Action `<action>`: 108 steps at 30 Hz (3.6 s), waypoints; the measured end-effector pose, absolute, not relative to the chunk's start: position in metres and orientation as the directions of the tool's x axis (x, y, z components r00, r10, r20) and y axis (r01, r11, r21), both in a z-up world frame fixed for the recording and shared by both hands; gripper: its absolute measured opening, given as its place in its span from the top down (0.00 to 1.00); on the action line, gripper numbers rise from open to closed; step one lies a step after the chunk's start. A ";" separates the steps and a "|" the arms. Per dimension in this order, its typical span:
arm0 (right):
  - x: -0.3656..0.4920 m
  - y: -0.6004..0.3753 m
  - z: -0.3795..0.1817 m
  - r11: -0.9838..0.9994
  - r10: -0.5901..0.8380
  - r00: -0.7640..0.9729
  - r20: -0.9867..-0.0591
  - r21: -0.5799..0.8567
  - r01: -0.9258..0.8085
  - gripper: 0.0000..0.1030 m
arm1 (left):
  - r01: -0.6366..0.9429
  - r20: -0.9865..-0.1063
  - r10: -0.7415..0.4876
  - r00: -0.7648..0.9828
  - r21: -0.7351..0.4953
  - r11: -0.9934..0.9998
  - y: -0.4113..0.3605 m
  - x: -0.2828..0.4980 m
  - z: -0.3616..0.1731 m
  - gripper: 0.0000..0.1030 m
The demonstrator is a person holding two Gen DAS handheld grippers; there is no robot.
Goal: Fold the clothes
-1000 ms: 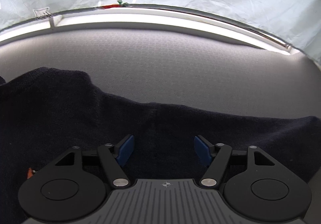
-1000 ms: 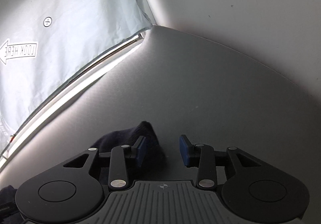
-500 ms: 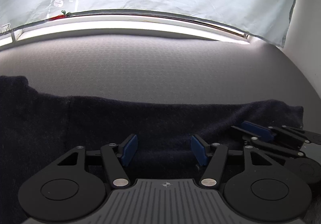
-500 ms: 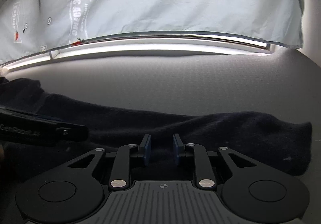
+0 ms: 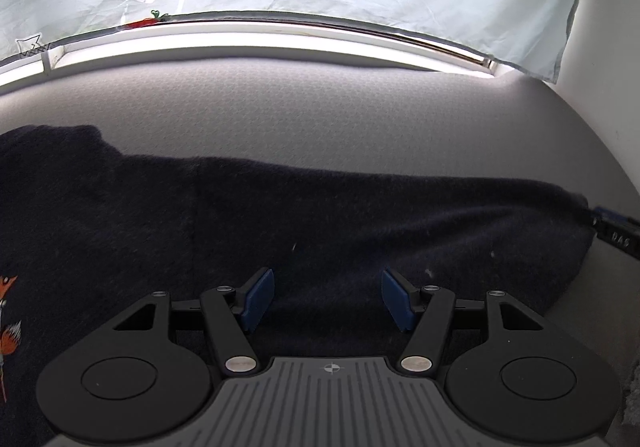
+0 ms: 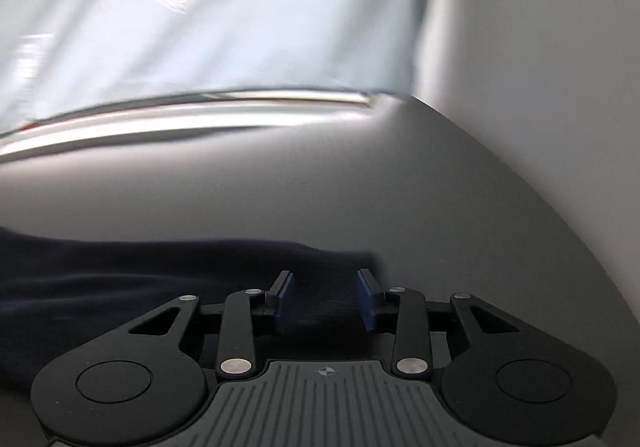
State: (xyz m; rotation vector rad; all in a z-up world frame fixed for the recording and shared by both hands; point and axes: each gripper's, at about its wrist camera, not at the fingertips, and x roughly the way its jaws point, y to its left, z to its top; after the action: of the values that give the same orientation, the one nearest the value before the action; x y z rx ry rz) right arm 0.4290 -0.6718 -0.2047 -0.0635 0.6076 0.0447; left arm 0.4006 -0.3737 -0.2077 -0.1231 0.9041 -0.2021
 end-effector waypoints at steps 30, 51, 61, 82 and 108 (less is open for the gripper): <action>0.345 -0.537 -0.159 0.973 0.227 0.725 -0.650 0.185 -0.139 0.28 | -0.140 -0.714 -0.055 0.698 -0.213 0.967 -0.210 0.321 -0.157 0.34; 0.288 -0.231 -0.189 0.975 0.187 0.618 -0.763 0.219 -0.025 0.22 | -0.161 -0.671 -0.026 0.741 -0.214 0.963 0.107 0.259 -0.135 0.25; 0.289 -0.188 -0.192 0.988 0.154 0.592 -0.791 0.142 -0.067 0.23 | -0.140 -0.759 0.037 0.651 -0.072 0.988 0.141 0.289 -0.195 0.29; 0.299 -0.198 -0.196 0.995 0.091 0.596 -0.798 0.092 -0.029 0.22 | -0.431 -0.446 0.465 0.765 0.182 0.884 0.228 0.277 -0.108 0.81; 0.201 -0.382 -0.181 0.943 -0.165 0.523 -0.837 0.021 0.331 0.23 | -0.184 -0.772 -0.070 0.632 -0.237 0.954 0.109 0.227 -0.149 0.30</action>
State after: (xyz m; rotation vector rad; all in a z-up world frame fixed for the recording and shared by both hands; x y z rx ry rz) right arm 0.2010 -0.3817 -0.1806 0.1863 0.9780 -0.2989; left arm 0.2267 0.1094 -0.1495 -0.3084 0.8879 0.0664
